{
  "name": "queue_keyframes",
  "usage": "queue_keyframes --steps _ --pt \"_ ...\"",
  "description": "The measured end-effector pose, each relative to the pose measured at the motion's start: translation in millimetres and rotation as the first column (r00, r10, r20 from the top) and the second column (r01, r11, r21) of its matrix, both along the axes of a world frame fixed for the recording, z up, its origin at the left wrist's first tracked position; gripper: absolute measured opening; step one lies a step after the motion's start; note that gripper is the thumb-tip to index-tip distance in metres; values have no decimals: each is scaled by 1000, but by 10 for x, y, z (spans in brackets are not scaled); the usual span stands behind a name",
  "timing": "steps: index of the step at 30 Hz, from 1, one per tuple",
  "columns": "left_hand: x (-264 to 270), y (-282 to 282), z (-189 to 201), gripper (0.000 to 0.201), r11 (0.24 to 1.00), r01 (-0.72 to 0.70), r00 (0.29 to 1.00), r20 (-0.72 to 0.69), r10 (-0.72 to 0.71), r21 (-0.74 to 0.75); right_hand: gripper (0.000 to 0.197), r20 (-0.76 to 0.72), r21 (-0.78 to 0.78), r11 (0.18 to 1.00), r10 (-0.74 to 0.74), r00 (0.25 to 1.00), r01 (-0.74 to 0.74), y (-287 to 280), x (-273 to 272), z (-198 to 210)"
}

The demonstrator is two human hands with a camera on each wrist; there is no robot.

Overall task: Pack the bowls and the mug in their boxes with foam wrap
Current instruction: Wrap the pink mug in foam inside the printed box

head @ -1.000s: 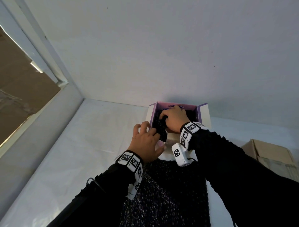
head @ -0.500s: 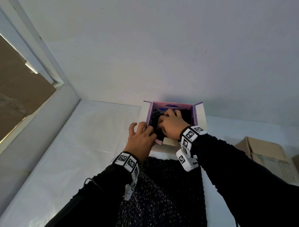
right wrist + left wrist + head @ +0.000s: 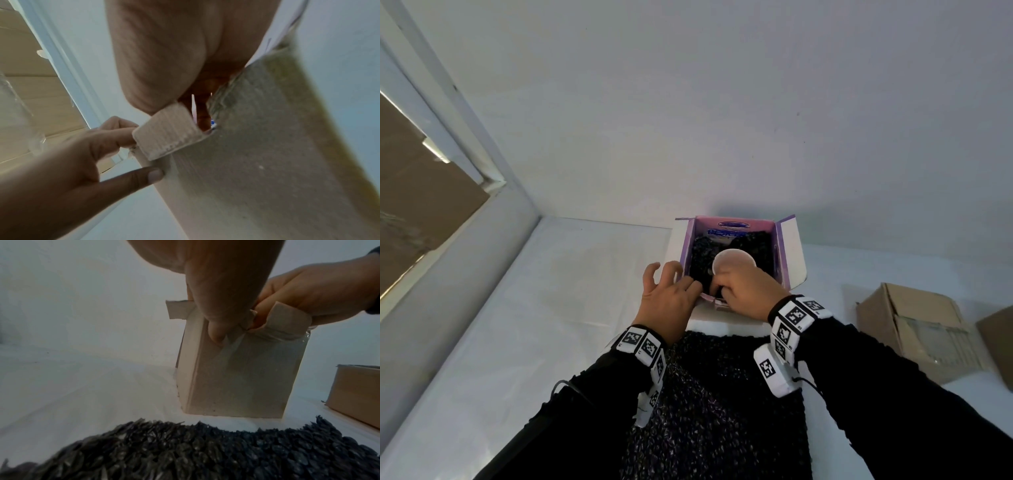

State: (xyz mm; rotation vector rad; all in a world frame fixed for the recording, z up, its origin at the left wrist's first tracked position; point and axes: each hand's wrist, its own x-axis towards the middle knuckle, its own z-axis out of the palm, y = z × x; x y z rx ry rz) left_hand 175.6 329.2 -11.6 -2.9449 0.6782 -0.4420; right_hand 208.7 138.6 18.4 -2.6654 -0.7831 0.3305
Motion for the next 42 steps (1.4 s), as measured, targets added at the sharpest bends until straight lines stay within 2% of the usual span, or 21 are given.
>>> queue_keyframes --steps 5,7,10,11,13,14,16,19,21,23,25,27,30,33,35,37,39,42 --pt "-66 -59 74 3 996 -27 999 -22 25 -89 31 -36 -49 999 -15 999 13 -77 -199 -3" --pt "-58 -38 123 18 994 -2 998 -68 -5 -109 31 -31 -120 992 -39 999 35 -59 -217 6" --pt "101 13 258 29 988 26 999 -40 -32 -149 30 -45 -185 982 -49 998 40 -26 -222 22" --pt "193 12 311 31 992 20 999 -35 -25 -127 27 -43 -165 985 -49 998 41 -26 -210 26" --pt "372 -19 397 37 1000 3 996 -89 -2 14 22 -5 -78 993 -84 996 84 -54 -165 29" --pt "449 -41 413 38 996 13 989 -147 0 87 27 50 -56 992 -110 993 113 -80 -133 23" --pt "563 -93 419 38 982 50 963 -269 1 180 49 152 -108 980 -151 977 168 -133 -72 6" --pt "651 -183 450 38 958 60 936 -349 44 281 70 120 -150 963 -209 970 226 -189 -12 14" --pt "675 -234 453 42 944 39 931 -355 84 328 68 74 -158 961 -220 973 229 -201 5 21" --pt "677 -278 435 45 940 7 926 -357 123 342 68 99 -159 962 -207 973 221 -216 -1 16" --pt "659 -309 427 48 940 -16 923 -357 145 340 74 127 -126 962 -226 966 242 -236 -10 3" --pt "652 -316 427 55 945 -28 923 -355 150 327 78 79 -107 955 -268 960 276 -245 7 5" --pt "649 -302 416 68 947 -40 918 -362 161 318 79 15 -178 942 -287 958 285 -207 62 37" --pt "641 -318 422 71 943 -57 912 -366 183 329 83 -4 -232 929 -296 955 287 -169 106 62" --pt "617 -330 425 68 948 -70 912 -365 187 311 82 -18 -229 933 -289 957 277 -162 109 63" --pt "559 -314 421 55 966 -90 935 -313 165 241 81 -7 -191 944 -274 962 268 -165 72 81" --pt "478 -272 406 40 982 -84 968 -221 121 172 74 70 -146 955 -250 966 258 -182 -13 101" --pt "344 -183 356 39 991 -32 987 -152 51 127 54 224 -107 970 -189 956 217 -190 -213 124"
